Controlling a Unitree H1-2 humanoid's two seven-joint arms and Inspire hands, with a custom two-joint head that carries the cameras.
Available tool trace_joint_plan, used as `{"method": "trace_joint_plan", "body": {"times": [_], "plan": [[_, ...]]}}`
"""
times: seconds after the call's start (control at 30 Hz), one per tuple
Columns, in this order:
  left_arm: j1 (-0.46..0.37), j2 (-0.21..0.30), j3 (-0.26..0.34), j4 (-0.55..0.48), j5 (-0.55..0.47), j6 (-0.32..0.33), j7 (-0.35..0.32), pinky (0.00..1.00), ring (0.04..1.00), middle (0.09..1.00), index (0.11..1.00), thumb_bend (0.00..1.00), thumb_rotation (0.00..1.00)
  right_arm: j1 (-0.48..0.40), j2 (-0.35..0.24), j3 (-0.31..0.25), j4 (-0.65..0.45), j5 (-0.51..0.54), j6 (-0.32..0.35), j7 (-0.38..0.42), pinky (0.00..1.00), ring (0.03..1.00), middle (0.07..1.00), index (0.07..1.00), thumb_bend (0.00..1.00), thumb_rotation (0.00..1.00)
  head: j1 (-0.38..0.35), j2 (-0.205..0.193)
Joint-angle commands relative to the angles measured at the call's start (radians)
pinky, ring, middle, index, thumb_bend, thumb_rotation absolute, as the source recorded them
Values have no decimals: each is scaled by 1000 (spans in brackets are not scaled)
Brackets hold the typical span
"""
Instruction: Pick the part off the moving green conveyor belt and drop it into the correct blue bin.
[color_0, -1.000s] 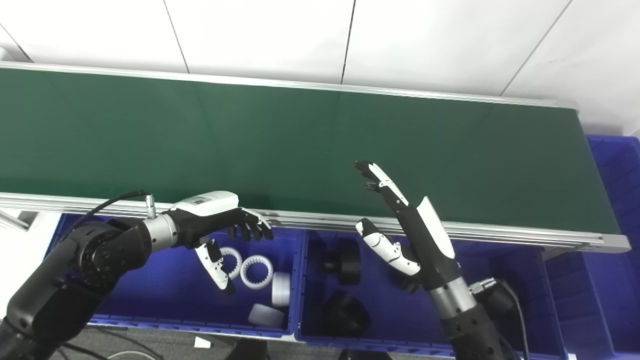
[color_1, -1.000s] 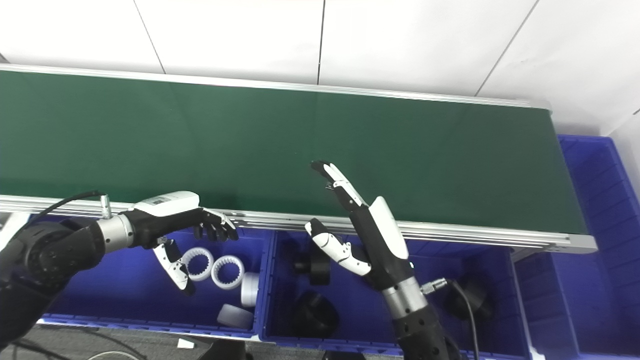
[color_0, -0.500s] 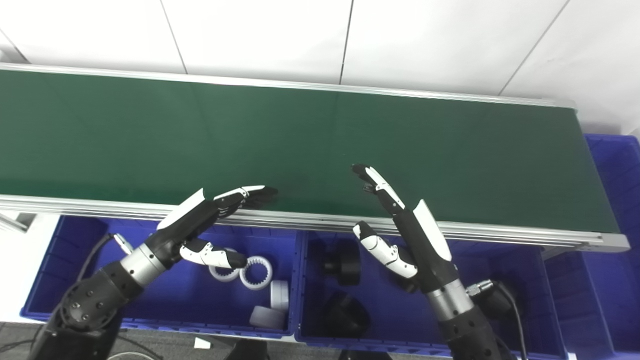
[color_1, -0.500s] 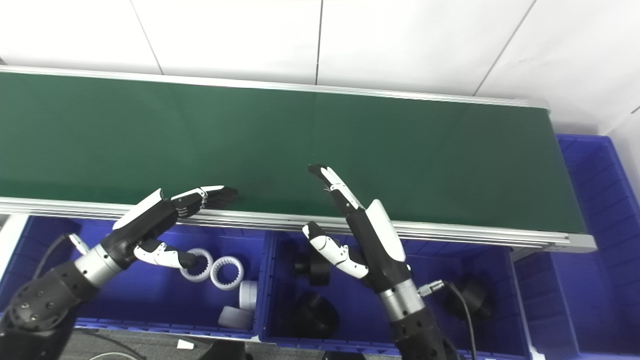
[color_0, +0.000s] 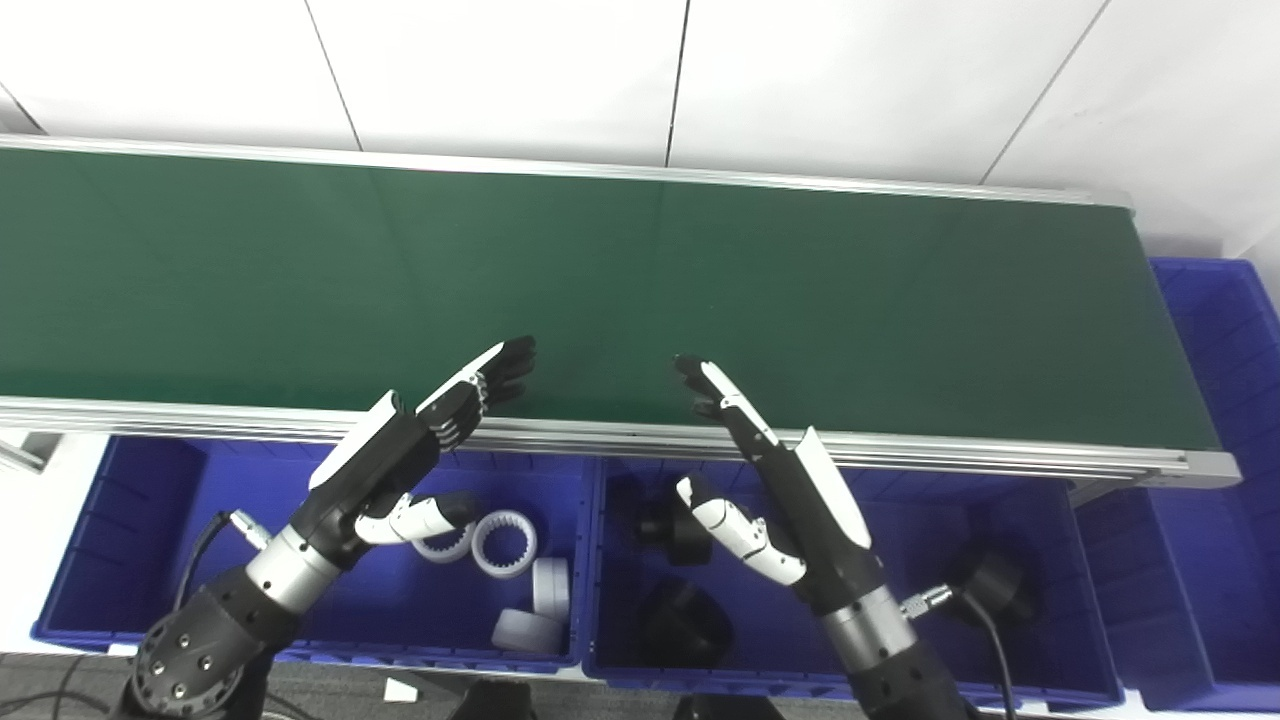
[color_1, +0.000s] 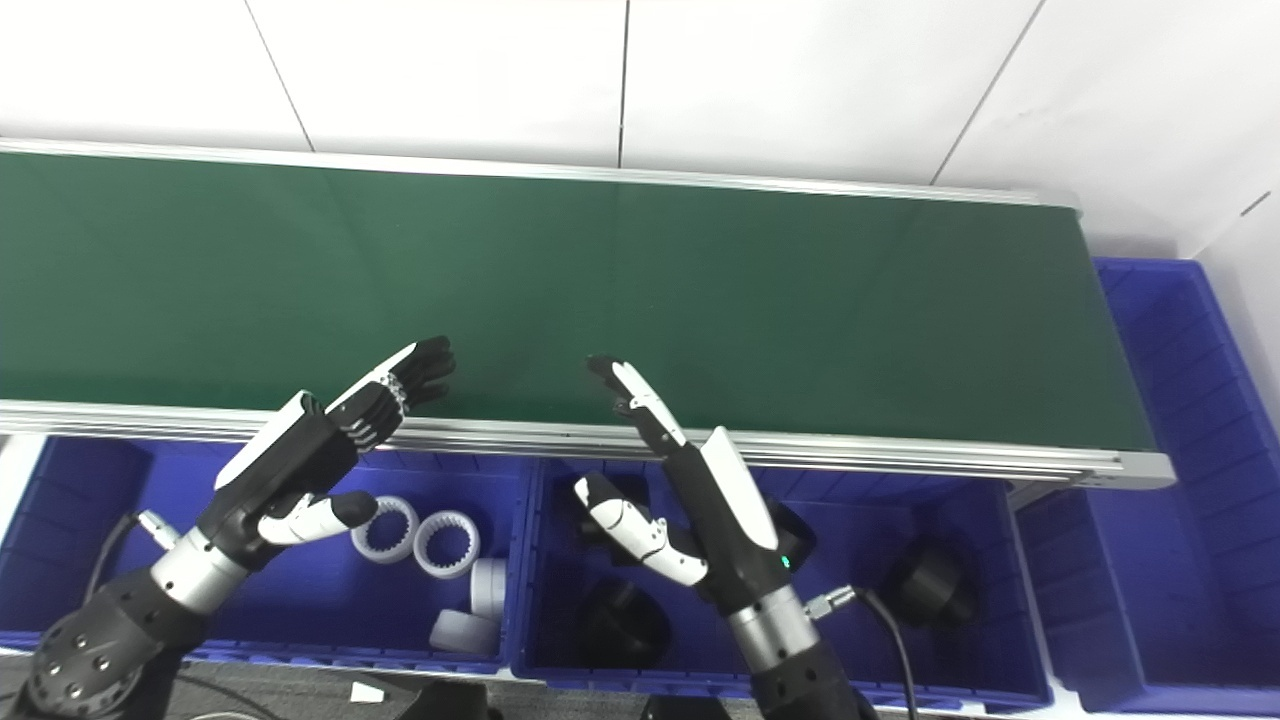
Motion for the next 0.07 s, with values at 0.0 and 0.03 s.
{"method": "trace_joint_plan", "body": {"times": [0.0,0.03], "plan": [[4,12,-2,-9,-14,-25,2,957,994,997,973,470,710,20,0,8,-17,15,-19,-2,882,949,979,949,377,894,0,-1],[9,12,-5,-12,-11,-22,3,950,992,997,974,466,703,28,-2,9,-14,14,-25,-4,880,945,975,948,369,876,1,-8]]}}
